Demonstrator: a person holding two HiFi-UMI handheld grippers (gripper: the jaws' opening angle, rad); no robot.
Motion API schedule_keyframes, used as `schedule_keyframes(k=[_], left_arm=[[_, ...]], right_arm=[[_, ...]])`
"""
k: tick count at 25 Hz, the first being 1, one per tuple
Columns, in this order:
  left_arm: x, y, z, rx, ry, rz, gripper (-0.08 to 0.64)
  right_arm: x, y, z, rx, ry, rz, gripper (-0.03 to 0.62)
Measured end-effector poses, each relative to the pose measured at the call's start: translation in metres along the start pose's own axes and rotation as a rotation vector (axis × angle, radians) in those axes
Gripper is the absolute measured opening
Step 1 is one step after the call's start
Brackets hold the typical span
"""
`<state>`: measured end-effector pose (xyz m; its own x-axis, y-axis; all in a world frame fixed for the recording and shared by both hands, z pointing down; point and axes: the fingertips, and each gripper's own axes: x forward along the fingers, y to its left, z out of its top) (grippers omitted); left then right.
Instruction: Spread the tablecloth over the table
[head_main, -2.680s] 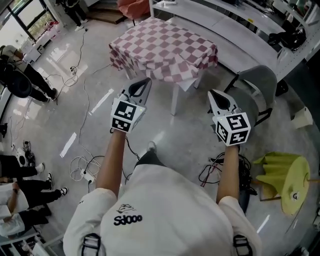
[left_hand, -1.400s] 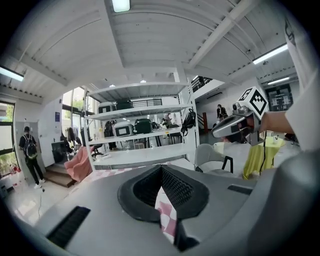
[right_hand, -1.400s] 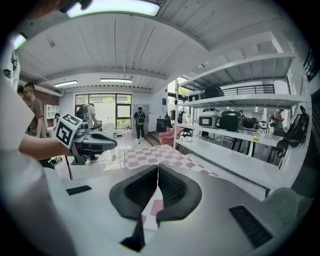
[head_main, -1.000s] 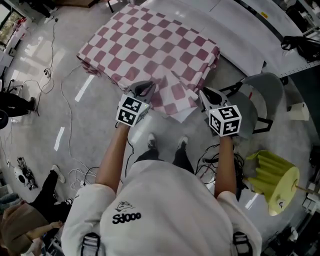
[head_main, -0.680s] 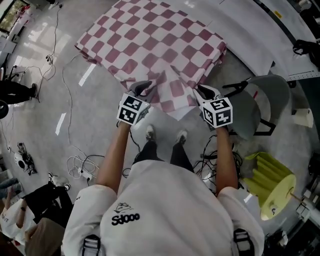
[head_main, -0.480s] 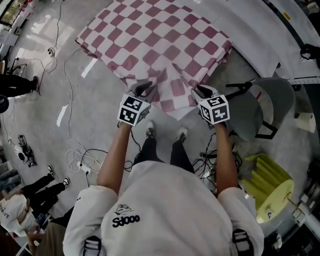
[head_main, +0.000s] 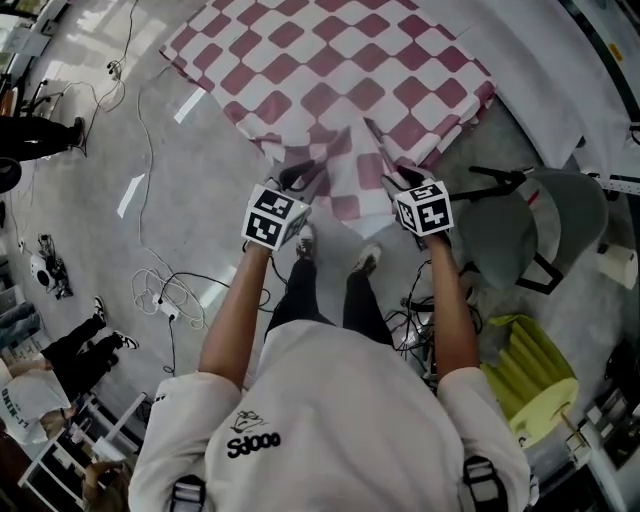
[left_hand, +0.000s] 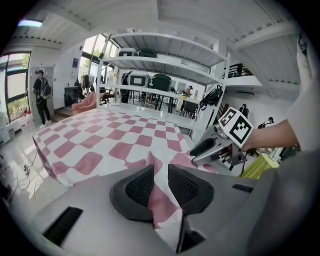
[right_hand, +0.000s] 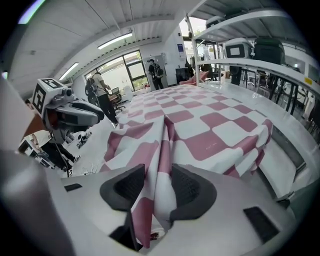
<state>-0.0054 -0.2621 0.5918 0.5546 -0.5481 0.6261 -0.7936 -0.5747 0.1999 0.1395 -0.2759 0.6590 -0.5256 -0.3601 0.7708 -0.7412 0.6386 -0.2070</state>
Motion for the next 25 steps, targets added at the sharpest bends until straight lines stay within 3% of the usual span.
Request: schedule_keyframes(k=[4, 8, 16, 25], left_arm=[[-0.003, 0.005, -0.002, -0.008, 0.005, 0.011, 0.101], [-0.009, 0.008, -0.005, -0.011, 0.007, 0.017, 0.100], [-0.029, 0.005, -0.006, -0.004, -0.011, 0.030, 0.095], [-0.054, -0.024, -0.015, -0.001, -0.028, 0.038, 0.092]], right_arm=[[0.007, 0.000, -0.005, 0.004, 0.031, 0.009, 0.158], [0.006, 0.011, -0.003, -0.002, 0.049, 0.025, 0.040], [-0.020, 0.028, -0.007, 0.046, -0.014, 0.001, 0.034], [-0.047, 0.061, -0.042, 0.095, -0.036, 0.018, 0.034]])
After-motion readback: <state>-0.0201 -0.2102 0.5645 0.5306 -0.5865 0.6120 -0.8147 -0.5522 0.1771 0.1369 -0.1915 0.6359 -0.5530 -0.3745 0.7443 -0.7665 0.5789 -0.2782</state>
